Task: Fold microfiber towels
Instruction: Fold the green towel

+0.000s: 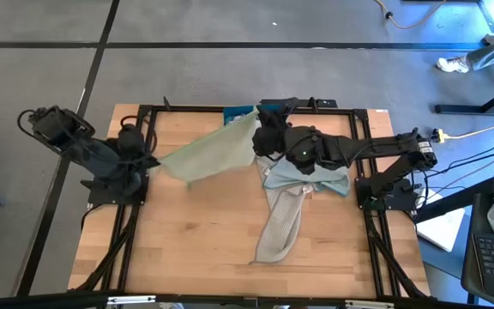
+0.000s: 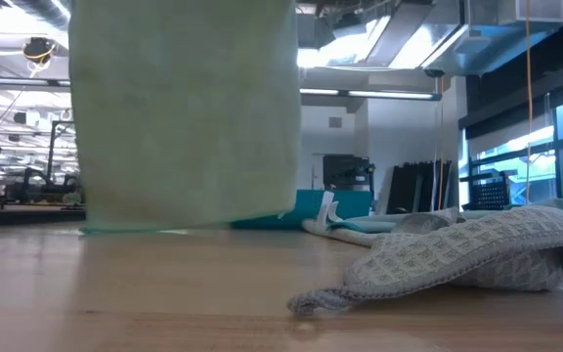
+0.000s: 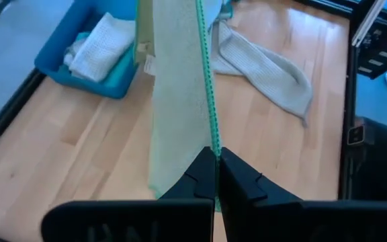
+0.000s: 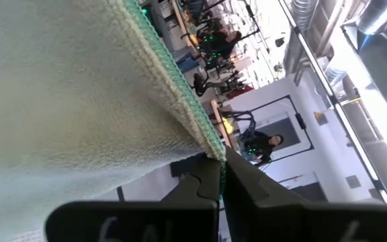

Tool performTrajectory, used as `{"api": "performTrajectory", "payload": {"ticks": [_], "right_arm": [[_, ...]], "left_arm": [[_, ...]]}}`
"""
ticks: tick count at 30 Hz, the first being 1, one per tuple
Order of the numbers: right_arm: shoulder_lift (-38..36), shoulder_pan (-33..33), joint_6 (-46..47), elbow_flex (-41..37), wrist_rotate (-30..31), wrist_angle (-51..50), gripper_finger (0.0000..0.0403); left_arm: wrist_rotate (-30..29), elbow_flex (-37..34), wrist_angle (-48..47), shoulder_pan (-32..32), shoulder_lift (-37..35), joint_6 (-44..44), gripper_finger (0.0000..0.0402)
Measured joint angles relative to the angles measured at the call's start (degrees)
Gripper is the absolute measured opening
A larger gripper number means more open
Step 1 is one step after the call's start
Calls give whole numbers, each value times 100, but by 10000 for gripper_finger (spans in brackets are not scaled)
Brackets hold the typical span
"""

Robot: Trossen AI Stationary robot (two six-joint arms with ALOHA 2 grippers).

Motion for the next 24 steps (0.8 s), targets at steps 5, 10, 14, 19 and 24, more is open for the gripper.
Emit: {"api": "performTrajectory", "payload": {"ticks": [5,10,14,19,24], "right_arm": [[0,-164,-62,0,-237,102,7],[0,-339,-136,85,-291,10,7],[-33,-264,923,127,-411,-1067,7],[-35,38,2799,127,-1184,-2913,7],[-37,433,4301,127,-1892,-4277,7]], "left_arm": [[-229,0,-2,182,-92,342,0],[-354,0,37,515,-297,539,0],[1,-7,51,647,-456,213,0],[873,-499,55,527,-424,-314,0],[1480,-1266,260,181,-28,-870,0]]}}
